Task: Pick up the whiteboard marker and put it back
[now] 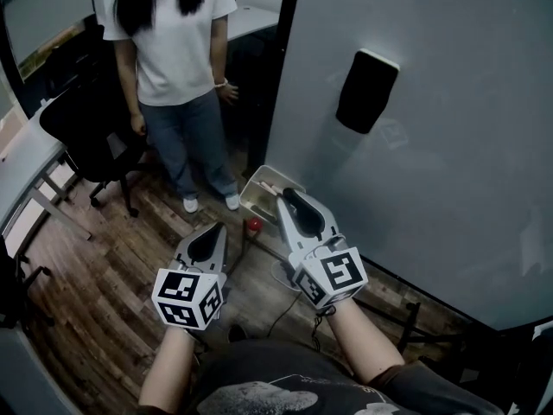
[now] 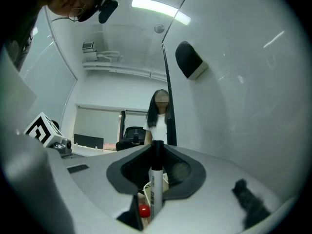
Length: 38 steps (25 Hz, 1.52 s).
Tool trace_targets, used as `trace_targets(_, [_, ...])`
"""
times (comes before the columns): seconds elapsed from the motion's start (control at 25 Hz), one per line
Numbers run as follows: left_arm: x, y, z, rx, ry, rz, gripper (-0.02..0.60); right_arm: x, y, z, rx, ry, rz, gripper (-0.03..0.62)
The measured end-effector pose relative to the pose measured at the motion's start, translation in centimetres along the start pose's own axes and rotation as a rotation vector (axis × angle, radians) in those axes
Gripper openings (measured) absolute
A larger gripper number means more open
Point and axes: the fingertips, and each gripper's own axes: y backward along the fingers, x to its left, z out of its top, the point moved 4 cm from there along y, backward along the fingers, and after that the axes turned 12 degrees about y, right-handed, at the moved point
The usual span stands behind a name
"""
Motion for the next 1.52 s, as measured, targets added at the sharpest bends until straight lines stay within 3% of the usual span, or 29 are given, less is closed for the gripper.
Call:
trace_targets(0.28, [2.4,-1.2,0.7,0.015,0.011,-0.029,0.014,0.1,-1.5,1.7,-0.024,-0.001,-0.027,0.081])
trace_targets(0.52, [3.2,-2.1,0.8,0.028,0.012,-0.038,0.014,-0.4,-3.5,-0.4,0.007,-0.005,-0.062,0.081])
trace_targets(0.68, [3.9,-2.2,0.5,0.037,0.015,-0.035,0.014,0.4,-5.0,-1.5,0.042,0.033,-0.056,0.081])
trace_targets(0.88, [4.9,-2.4,0.5,0.050,0.016,-0.034,0.014,1.4,-5.8,-1.5,0.009,0.126,-0.042,0.080])
trace_targets(1.24, [5.1,-2.5,0.1,0.060,0.016,-0.033,0.014,2.6,-3.3,-2.9,0.034,0.186,-0.051,0.081])
trace_targets(1.52, [4.1,-1.6,-0.6,0.060,0.004,-0.035,0.014,2.4,-1.2,-4.0,0.055,0.155,-0.093,0.081])
